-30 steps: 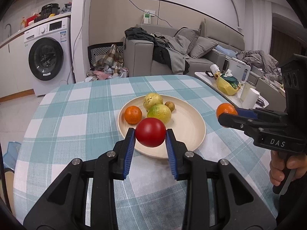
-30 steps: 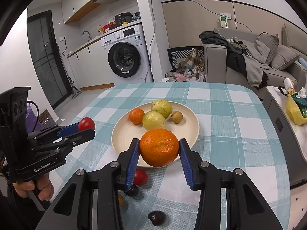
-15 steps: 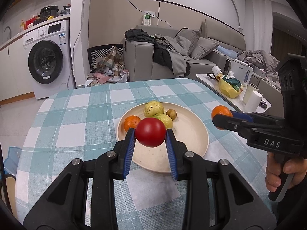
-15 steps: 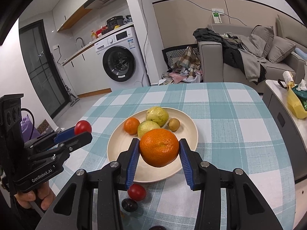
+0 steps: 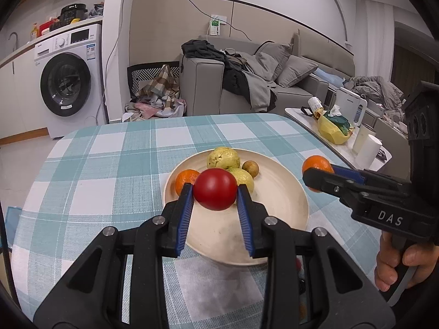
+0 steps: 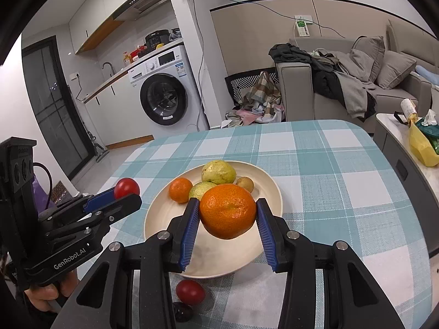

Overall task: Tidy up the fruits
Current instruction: 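Carry the mandarin with the right tool while the left tool carries the tomato onto the plate, releasing both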

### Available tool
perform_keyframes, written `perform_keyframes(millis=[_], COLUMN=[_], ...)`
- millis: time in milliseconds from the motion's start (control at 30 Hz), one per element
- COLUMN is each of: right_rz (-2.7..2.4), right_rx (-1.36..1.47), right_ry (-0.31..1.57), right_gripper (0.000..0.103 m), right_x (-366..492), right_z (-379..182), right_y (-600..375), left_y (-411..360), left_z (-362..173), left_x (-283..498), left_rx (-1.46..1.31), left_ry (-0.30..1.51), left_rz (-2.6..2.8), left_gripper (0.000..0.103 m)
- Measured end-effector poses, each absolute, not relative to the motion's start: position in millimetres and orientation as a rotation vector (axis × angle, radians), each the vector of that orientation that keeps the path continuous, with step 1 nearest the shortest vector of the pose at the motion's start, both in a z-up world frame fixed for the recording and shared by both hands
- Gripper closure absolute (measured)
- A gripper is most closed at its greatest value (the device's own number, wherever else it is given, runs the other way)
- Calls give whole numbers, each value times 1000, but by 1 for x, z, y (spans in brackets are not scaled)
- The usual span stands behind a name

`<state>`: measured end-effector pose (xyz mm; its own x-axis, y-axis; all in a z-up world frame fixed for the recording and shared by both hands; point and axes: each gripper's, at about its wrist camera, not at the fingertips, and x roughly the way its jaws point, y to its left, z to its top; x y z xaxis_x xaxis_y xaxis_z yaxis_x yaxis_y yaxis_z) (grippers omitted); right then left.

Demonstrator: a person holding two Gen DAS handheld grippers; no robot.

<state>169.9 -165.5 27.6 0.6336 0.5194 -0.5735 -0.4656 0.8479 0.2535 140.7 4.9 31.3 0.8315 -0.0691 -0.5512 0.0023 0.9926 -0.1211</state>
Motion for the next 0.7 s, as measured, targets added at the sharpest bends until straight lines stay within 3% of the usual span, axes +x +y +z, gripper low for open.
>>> perform_keyframes(millis=[700], right_rz=[537], right_rx=[104], right_ry=[731], right_gripper=[60], right_x=[189], right_z=[0], right_y=[-160], left_y=[2], left_z=[-2], left_x=[177], left_rx=[-114], left_ry=[645], left_rz=[-24], left_gripper=[74])
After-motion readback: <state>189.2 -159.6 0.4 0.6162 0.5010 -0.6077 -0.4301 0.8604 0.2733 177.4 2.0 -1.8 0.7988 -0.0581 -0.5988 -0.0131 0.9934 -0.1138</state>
